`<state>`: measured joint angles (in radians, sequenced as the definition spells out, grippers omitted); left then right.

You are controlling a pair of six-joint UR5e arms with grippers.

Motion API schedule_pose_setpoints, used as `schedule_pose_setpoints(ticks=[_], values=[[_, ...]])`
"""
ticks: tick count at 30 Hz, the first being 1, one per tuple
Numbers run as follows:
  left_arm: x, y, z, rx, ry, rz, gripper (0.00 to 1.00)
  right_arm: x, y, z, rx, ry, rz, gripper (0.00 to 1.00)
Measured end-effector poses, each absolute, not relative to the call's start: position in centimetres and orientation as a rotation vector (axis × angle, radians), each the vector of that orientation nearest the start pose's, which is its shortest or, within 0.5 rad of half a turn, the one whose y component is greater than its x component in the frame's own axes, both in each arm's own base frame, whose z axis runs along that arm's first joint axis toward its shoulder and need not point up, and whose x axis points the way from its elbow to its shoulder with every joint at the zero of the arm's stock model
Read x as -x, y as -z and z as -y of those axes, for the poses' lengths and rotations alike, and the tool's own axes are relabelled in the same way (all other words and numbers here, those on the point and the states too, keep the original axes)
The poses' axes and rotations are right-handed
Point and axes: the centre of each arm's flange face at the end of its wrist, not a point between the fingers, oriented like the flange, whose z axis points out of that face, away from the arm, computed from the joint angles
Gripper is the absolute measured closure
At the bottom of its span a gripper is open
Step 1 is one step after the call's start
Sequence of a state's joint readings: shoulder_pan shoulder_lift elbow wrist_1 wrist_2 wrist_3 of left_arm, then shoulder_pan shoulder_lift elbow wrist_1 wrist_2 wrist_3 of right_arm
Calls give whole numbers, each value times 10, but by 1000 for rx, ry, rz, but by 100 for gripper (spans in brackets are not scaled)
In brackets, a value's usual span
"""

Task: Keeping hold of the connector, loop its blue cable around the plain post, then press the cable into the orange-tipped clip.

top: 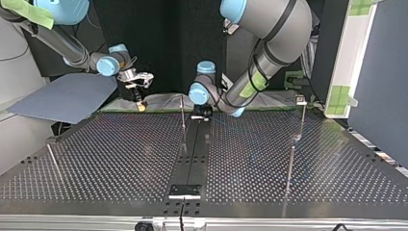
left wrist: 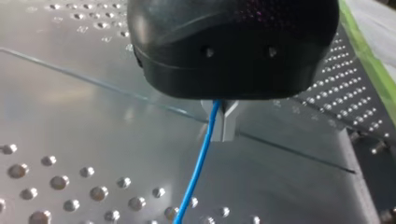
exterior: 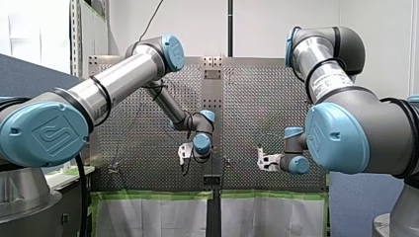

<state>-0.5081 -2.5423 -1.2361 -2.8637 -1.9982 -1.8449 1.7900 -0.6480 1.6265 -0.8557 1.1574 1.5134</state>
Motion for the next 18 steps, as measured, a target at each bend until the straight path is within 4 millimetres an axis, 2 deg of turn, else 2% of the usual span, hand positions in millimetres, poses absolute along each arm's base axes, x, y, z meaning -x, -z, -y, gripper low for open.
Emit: schedule_pose_setpoints(ticks=[18], values=[[-603, -57, 422, 94, 115, -1874, 100, -305, 5, 603, -1732, -1584, 866, 100]])
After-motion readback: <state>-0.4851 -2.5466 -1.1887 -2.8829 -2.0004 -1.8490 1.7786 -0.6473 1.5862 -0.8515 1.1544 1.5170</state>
